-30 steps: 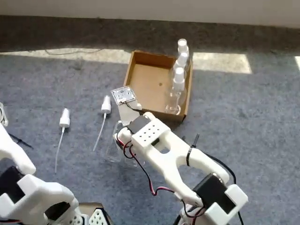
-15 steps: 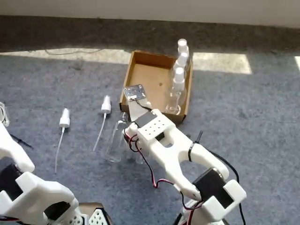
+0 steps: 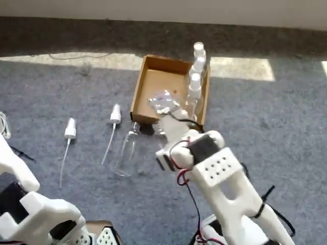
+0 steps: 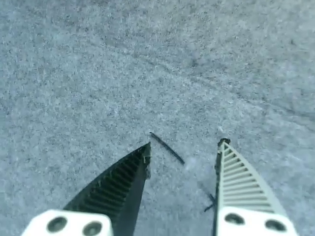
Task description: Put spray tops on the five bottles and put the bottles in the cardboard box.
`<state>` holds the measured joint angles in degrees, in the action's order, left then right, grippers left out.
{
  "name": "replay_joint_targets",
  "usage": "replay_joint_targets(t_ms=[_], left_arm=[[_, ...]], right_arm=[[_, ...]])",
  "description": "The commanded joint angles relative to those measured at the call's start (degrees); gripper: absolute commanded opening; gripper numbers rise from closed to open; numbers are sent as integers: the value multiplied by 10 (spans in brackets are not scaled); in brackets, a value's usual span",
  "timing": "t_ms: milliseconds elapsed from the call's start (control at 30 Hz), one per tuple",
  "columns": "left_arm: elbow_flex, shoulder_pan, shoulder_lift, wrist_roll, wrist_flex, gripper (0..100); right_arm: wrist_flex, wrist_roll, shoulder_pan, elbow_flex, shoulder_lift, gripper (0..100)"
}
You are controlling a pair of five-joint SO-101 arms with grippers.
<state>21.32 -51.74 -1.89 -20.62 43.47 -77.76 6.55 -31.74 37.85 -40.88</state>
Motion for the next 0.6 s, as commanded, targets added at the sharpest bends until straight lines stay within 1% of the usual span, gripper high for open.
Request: replay_joint_targets(t_ms=[0, 100, 167, 233, 300, 433, 567], left_arm=[[-21, 30, -114, -1, 80, 211], [10, 80, -195, 0, 141, 211], [43, 125, -242, 2, 171, 211], [83, 179, -284, 4, 187, 211], [128, 233, -314, 22, 193, 211], [196, 324, -326, 80, 191, 211], [247, 371, -329, 122, 172, 211]], right_arm=[[-72, 100, 184, -13, -113, 5], [-63, 212, 349, -13, -129, 5], [-31, 271, 431, -5, -111, 5], [20, 293, 491, 29, -69, 5], [81, 303, 530, 54, -6, 5], [167, 306, 576, 68, 151, 5], [231, 305, 595, 30, 291, 5]])
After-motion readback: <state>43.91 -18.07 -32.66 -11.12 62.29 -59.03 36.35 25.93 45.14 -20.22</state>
